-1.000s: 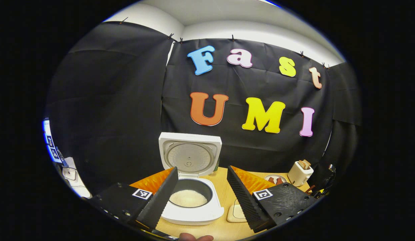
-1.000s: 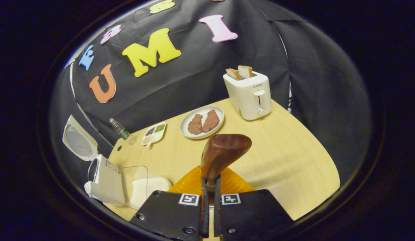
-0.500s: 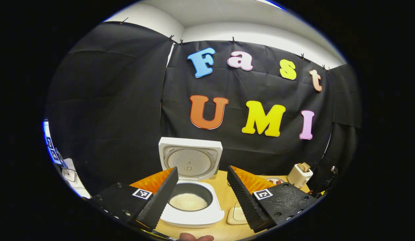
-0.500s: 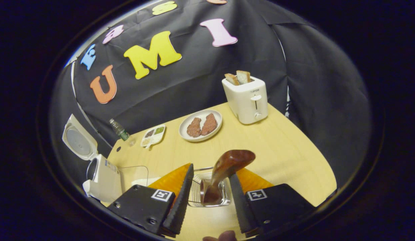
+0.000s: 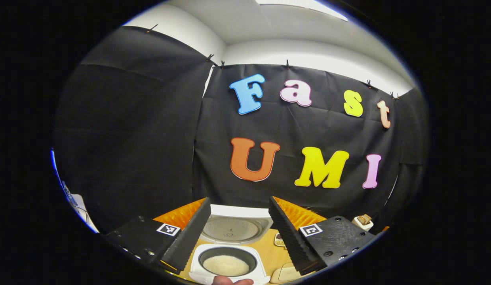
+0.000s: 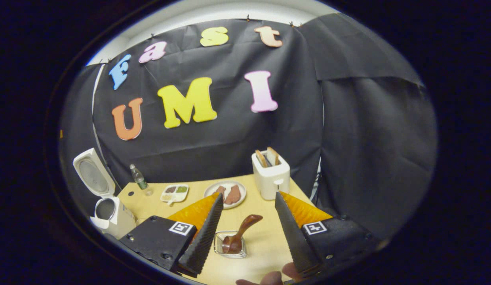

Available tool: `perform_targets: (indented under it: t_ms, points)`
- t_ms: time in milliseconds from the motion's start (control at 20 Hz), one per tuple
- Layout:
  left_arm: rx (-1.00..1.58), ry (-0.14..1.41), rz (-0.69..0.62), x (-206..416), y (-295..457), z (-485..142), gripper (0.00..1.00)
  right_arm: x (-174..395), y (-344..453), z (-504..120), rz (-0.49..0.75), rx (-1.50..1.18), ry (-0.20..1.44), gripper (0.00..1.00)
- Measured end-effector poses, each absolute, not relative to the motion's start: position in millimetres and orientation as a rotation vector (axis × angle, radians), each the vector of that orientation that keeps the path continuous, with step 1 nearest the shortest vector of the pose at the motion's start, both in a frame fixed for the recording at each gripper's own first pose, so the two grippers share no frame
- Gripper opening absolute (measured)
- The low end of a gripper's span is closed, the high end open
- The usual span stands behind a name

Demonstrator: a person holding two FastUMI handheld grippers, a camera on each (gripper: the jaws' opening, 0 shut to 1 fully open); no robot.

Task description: Close the left gripper, press the button to open the rice cooker; take a wooden spoon from the chopstick holder with the right hand, scoop a spoonful of rice and pour it into the rice cooker, then put the wooden spoon back into the chopstick holder.

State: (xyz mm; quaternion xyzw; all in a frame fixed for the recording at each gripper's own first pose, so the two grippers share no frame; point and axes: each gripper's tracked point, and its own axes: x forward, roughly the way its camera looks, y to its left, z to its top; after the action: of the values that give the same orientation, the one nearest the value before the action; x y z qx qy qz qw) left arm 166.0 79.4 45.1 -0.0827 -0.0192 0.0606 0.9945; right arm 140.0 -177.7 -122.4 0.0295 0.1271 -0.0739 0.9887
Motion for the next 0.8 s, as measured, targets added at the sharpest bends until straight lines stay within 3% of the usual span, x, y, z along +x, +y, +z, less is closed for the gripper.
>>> perform_targets:
  t_ms: [50, 100, 200, 450, 800]
  points:
    - [-0.16, -0.031, 0.122, 179, 84, 48, 0.94, 136, -172, -104, -0.15, 0.036, 0.22, 0.9]
    - [-0.153, -0.015, 0.123, 193, 86, 48, 0.94, 131, -169, -92, -0.156, 0.012, 0.194, 0.88]
    - [-0.144, 0.046, 0.111, 223, 88, 37, 0.94, 120, -163, -73, -0.177, -0.021, 0.166, 0.97]
    - [-0.182, 0.242, 0.07, 284, 89, -14, 0.94, 101, -154, -61, -0.189, -0.095, 0.172, 0.97]
    - [-0.182, 0.363, 0.085, 324, 97, -55, 0.95, 95, -138, -61, -0.192, -0.121, 0.18, 0.98]
